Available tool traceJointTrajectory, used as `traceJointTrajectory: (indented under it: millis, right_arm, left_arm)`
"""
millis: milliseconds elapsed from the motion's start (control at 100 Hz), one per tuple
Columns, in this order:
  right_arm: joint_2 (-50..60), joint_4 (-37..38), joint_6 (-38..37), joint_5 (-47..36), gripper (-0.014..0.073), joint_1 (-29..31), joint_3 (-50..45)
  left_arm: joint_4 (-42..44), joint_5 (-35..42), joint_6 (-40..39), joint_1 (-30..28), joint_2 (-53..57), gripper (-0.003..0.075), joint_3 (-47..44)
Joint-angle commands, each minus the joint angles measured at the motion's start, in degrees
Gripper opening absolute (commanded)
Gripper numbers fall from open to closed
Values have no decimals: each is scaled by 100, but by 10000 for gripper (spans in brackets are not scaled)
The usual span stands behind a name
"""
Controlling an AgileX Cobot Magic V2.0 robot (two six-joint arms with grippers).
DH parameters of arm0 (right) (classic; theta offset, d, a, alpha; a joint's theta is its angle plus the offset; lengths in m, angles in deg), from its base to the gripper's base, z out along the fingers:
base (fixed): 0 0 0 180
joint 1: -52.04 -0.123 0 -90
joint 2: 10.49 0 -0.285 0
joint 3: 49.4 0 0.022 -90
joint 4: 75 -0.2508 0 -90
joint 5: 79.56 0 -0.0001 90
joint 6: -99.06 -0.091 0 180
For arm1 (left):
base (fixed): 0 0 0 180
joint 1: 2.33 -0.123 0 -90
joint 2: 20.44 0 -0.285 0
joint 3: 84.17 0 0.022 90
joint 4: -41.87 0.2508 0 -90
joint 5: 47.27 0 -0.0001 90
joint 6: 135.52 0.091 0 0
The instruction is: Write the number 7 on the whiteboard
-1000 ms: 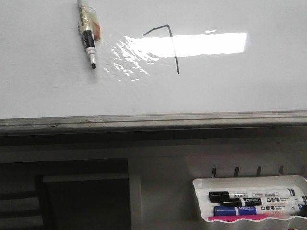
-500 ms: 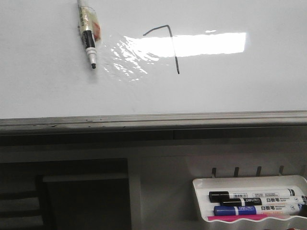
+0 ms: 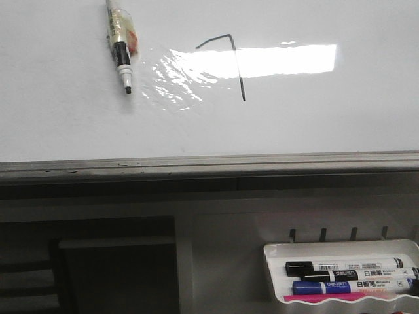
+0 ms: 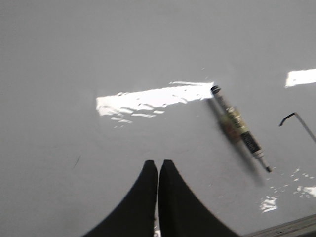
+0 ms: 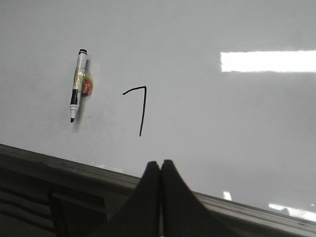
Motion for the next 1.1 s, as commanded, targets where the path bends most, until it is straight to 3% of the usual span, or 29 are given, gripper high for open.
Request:
traceJointTrajectory:
  millis: [0, 240, 390, 490, 1090]
  right_arm:
    - [37, -218, 66, -271, -64, 27, 132]
    - [37, -218, 66, -271, -64, 27, 132]
    - [37, -218, 66, -271, -64, 27, 132]
    - [37, -218, 66, -271, -64, 27, 132]
    - [37, -218, 66, -271, -64, 27, 132]
  left_arm:
    - [484, 345, -548, -376, 103, -20, -35]
    - [790, 73, -637, -1193, 688, -20, -509]
    - [836, 145, -789, -1152, 826, -20, -866]
    - [836, -166, -815, -1117, 826, -20, -867]
    - [800, -147, -875, -1117, 826, -20, -856]
